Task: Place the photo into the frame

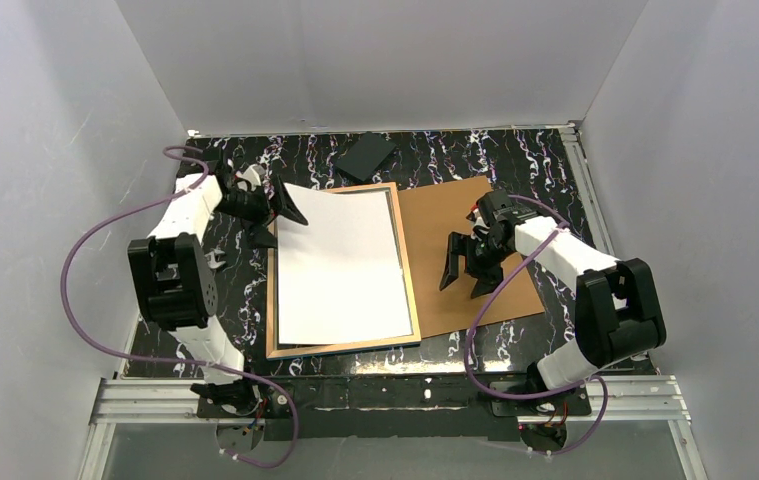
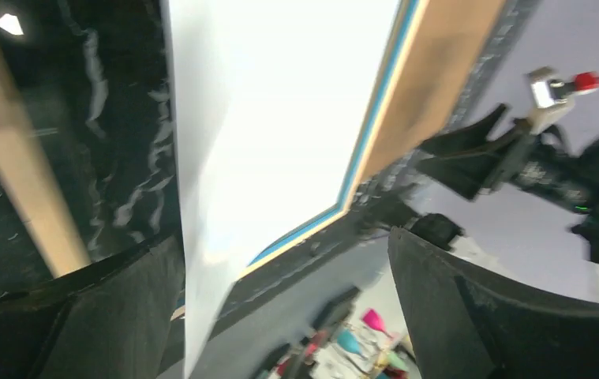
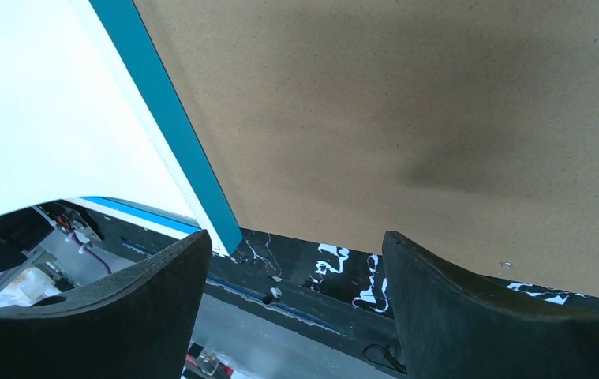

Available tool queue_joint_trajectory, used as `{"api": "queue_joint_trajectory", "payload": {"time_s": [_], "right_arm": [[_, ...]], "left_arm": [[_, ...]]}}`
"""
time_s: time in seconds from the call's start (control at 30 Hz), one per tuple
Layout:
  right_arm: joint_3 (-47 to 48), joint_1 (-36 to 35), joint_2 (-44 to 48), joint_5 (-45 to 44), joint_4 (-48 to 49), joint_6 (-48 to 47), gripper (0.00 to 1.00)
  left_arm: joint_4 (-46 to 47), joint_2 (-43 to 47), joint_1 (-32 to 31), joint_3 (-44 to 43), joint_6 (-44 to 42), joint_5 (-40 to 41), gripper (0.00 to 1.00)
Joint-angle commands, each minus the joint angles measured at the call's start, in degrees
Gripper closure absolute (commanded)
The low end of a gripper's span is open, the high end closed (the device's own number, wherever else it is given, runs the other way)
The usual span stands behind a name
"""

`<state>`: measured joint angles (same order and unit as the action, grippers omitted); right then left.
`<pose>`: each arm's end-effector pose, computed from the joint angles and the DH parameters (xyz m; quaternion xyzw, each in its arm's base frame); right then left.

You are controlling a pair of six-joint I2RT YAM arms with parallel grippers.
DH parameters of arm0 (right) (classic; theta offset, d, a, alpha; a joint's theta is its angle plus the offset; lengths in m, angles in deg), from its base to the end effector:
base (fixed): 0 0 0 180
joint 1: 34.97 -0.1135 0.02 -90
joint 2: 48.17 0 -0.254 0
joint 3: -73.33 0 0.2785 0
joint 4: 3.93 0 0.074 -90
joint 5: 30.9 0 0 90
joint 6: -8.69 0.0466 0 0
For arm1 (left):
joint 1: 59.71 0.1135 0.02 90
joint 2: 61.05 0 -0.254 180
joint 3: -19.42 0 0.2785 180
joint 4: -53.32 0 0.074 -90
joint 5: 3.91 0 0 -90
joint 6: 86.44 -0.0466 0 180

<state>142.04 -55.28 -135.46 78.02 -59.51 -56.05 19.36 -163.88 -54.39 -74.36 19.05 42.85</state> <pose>0.2800 0.1198 0.1649 0.0196 0.9771 0.2027 0.0623 0.4315 0.0081 0.2437 -0.0095 0.8651 -0.3694 0.3392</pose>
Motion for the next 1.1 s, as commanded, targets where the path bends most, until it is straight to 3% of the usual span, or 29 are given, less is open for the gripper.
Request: {"api": "queue_joint_trajectory", "payload": {"time_s": [0.0, 0.1, 0.23, 0.6, 0.77, 1.07], "right_arm": [[3.1, -1.8, 0.5, -2.0, -1.0, 0.3, 0.13], [4.4, -3.9, -0.3, -2.9, -1.6, 0.6, 0.13], [6.2, -7.2, -2.6, -3.5, -1.1, 2.0, 0.13], [17.6, -15.9, -16.0, -2.6, -0.1, 4.4, 0.16], [22.6, -17.0, -19.7, -4.2, -0.3, 4.9, 0.18], [35.9, -18.3, -28.9, -13.8, -5.6, 2.9, 0.16]], "left_arm": [[-12.7, 10.6, -3.0, 0.5, -4.3, 16.7, 0.02], [-14.6, 14.8, -4.0, 1.5, -2.8, 27.5, 0.02], [-18.8, 22.2, -4.4, 2.1, 0.6, 35.3, 0.02], [-18.2, 42.7, -4.5, 11.4, 7.9, 18.1, 0.02], [-19.1, 49.0, -4.5, 16.7, 8.7, 21.2, 0.02], [-22.6, 50.9, -4.4, 19.2, 6.5, 22.6, 0.02]]}}
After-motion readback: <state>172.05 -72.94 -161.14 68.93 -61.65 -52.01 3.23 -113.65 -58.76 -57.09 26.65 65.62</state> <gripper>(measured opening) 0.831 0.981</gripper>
